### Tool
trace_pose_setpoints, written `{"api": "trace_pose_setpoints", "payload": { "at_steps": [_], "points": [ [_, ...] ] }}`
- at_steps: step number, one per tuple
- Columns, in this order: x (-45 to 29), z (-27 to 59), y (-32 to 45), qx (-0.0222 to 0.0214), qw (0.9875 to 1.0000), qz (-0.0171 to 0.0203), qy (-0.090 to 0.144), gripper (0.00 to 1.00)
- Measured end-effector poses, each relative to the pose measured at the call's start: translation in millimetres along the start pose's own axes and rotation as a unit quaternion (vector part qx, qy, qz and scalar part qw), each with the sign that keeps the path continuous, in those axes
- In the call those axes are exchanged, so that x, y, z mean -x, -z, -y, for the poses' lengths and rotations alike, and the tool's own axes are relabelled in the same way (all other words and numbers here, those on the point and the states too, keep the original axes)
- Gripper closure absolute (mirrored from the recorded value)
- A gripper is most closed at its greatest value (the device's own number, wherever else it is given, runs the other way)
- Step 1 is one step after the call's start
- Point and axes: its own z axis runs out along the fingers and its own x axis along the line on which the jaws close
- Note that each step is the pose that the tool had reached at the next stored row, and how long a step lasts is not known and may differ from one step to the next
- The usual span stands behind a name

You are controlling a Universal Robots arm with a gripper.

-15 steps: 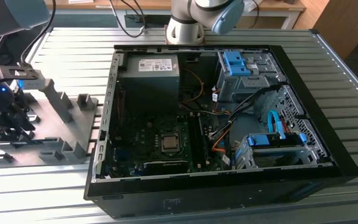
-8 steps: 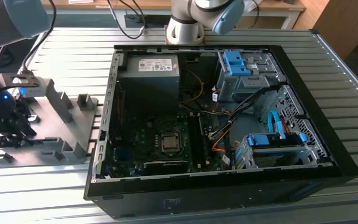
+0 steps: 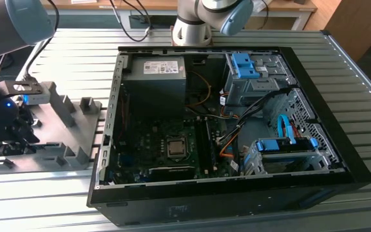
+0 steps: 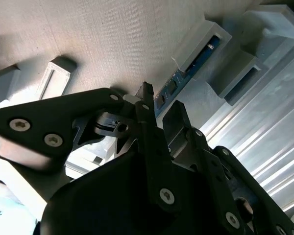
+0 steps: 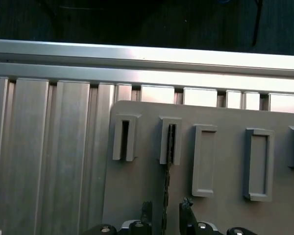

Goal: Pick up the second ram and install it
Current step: 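Pick up the second ram and move it above second insertion slot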

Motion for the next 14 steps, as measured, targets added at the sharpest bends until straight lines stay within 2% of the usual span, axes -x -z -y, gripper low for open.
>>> {"api": "trace_pose_setpoints", "payload": {
  "at_steps": [4,6,7,8,14],
  "points": [
    [0.0,0.0,0.0,0.0,1.0,0.0001,0.0,0.66],
    [0.0,0.0,-0.1,0.0,1.0,0.0002,0.0,0.78],
    [0.0,0.0,-0.1,0.0,1.0,0.0002,0.0,0.78],
    [0.0,0.0,-0.1,0.0,1.0,0.0002,0.0,0.84],
    [0.0,0.0,0.0,0.0,1.0,0.0004,0.0,0.86]
  ]
}}
